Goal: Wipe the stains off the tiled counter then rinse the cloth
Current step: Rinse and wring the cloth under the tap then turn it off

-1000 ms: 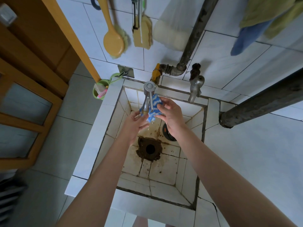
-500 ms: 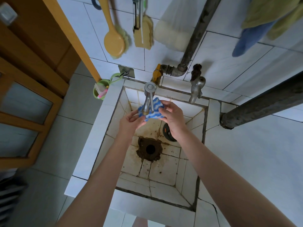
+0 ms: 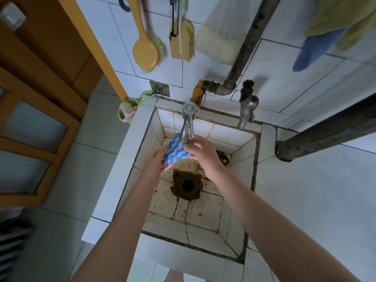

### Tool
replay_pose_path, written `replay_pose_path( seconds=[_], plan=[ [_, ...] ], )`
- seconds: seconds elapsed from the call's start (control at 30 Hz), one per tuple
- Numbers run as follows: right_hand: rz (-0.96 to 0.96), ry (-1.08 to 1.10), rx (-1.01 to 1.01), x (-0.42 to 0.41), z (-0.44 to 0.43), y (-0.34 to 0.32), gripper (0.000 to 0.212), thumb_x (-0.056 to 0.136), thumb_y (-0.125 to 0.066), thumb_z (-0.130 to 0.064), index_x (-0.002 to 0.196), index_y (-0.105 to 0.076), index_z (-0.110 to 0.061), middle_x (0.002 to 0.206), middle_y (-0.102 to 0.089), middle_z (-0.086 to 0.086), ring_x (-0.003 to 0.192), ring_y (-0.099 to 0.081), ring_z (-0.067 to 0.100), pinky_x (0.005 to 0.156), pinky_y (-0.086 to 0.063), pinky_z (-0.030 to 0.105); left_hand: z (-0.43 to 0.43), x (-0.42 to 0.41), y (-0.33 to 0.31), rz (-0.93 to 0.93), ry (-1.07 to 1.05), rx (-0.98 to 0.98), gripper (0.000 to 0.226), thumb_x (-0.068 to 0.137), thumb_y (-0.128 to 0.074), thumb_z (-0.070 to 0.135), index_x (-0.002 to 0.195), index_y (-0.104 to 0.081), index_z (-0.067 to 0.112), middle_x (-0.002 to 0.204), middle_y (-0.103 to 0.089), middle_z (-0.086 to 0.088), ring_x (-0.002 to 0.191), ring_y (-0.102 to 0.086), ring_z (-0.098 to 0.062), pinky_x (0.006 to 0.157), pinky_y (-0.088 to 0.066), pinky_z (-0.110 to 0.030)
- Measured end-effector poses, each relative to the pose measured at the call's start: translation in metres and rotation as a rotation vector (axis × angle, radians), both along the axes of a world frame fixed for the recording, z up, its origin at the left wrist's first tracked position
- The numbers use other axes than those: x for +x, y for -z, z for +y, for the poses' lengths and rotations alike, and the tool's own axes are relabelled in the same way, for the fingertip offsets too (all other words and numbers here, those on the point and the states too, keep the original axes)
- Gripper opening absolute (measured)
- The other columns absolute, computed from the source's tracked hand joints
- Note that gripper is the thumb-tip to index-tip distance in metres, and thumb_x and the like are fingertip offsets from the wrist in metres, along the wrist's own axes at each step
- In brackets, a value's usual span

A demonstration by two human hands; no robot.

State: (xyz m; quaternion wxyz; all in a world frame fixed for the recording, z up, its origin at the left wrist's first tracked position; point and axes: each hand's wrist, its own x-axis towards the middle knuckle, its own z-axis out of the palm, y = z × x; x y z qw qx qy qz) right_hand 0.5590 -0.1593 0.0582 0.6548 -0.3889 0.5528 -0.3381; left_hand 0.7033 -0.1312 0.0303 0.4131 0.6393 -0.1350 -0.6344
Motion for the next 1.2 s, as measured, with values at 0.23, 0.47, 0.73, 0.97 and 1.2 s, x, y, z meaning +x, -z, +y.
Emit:
replay_pose_path(
  seconds=[0.23,0.47,0.73,0.97,1.2],
  plan=[
    [0.015,-0.022,0.001,0.006,-0.005,-0.002,0.011,0.083,-0.063,0.003,0.091,-0.066,-0.004,0.096,-0.066,0.013,0.076,-0.066,0.015,0.064,-0.056,0.017,0.011,0.012,0.002,-0.05,-0.032,-0.051,0.031,0.095,-0.051,0.019,0.121,-0.057,0.004,0.103,-0.068,-0.007,0.09,-0.065,-0.013,0.07,-0.055,-0.017],
    [0.111,-0.07,-0.039,0.01,-0.014,-0.002,0.026,0.083,-0.063,0.003,0.109,-0.063,0.004,0.098,-0.067,0.01,0.087,-0.065,0.017,0.079,-0.054,0.02,0.004,0.012,-0.009,0.009,-0.122,-0.078,0.023,0.096,-0.048,0.016,0.117,-0.052,0.007,0.103,-0.065,-0.008,0.089,-0.065,-0.017,0.065,-0.057,-0.019],
    [0.02,0.013,-0.023,0.008,-0.023,-0.008,0.029,0.077,-0.066,0.009,0.106,-0.064,0.007,0.091,-0.067,0.011,0.073,-0.069,0.016,0.062,-0.06,0.028,0.002,0.01,-0.012,0.023,-0.12,-0.088,0.022,0.096,-0.049,0.015,0.117,-0.053,0.008,0.105,-0.066,-0.009,0.09,-0.066,-0.02,0.063,-0.057,-0.021],
    [-0.045,0.042,0.032,0.012,-0.022,-0.008,0.029,0.079,-0.064,0.011,0.108,-0.062,0.007,0.087,-0.065,0.007,0.074,-0.067,0.017,0.063,-0.059,0.026,0.001,0.01,-0.012,0.11,-0.142,-0.072,0.023,0.096,-0.048,0.013,0.117,-0.054,0.006,0.097,-0.067,-0.007,0.084,-0.067,-0.016,0.064,-0.057,-0.022],
    [0.057,0.023,0.036,0.003,-0.019,-0.007,0.025,0.081,-0.063,0.004,0.105,-0.064,-0.001,0.106,-0.065,0.011,0.098,-0.062,0.024,0.077,-0.055,0.027,0.002,0.008,-0.008,0.053,-0.046,-0.065,0.031,0.095,-0.05,0.021,0.122,-0.054,0.006,0.111,-0.065,-0.01,0.093,-0.065,-0.019,0.068,-0.056,-0.025]
  ],
)
